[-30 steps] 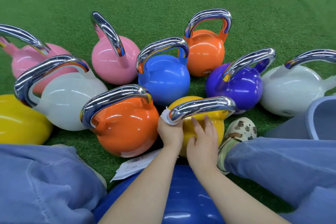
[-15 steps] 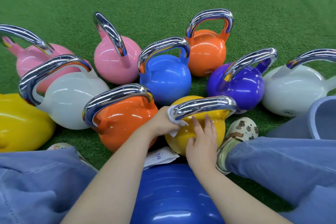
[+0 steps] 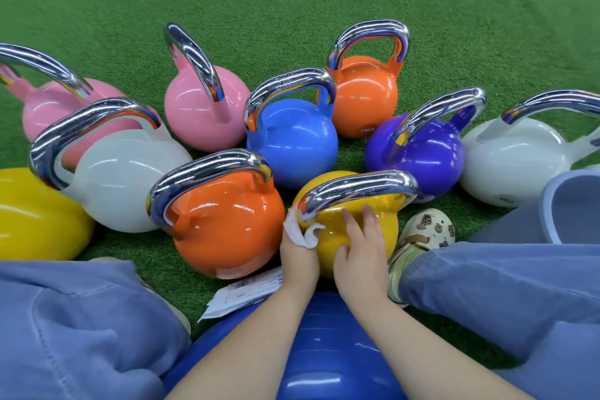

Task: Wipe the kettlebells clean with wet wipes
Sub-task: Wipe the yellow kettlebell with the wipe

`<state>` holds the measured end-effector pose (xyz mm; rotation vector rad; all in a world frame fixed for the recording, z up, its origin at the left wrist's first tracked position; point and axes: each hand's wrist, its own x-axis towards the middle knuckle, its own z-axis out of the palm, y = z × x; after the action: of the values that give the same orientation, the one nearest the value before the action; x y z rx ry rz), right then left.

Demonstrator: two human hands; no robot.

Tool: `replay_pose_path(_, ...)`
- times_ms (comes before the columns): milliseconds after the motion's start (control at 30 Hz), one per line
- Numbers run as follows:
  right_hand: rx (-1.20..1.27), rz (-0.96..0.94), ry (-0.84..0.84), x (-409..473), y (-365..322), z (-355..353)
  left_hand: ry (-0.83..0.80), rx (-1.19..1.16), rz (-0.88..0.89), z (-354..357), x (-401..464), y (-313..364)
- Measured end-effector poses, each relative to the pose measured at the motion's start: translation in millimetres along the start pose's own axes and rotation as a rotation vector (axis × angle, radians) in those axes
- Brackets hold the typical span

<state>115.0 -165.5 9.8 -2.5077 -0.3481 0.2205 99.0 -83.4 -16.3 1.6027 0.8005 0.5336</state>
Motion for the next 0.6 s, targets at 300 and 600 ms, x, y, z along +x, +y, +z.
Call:
replay_pose_path(300, -0.027, 0.007, 0.009, -0.3, -0.6, 5.3, -0.174, 0.017, -0.242, -19.7, 9.0, -26.7)
replay_pose_path(600, -0.018, -0.003, 0.008, 0.6, 0.8, 3.3, -0.217, -0.019, 0.01, -6.3, 31.4, -2.6)
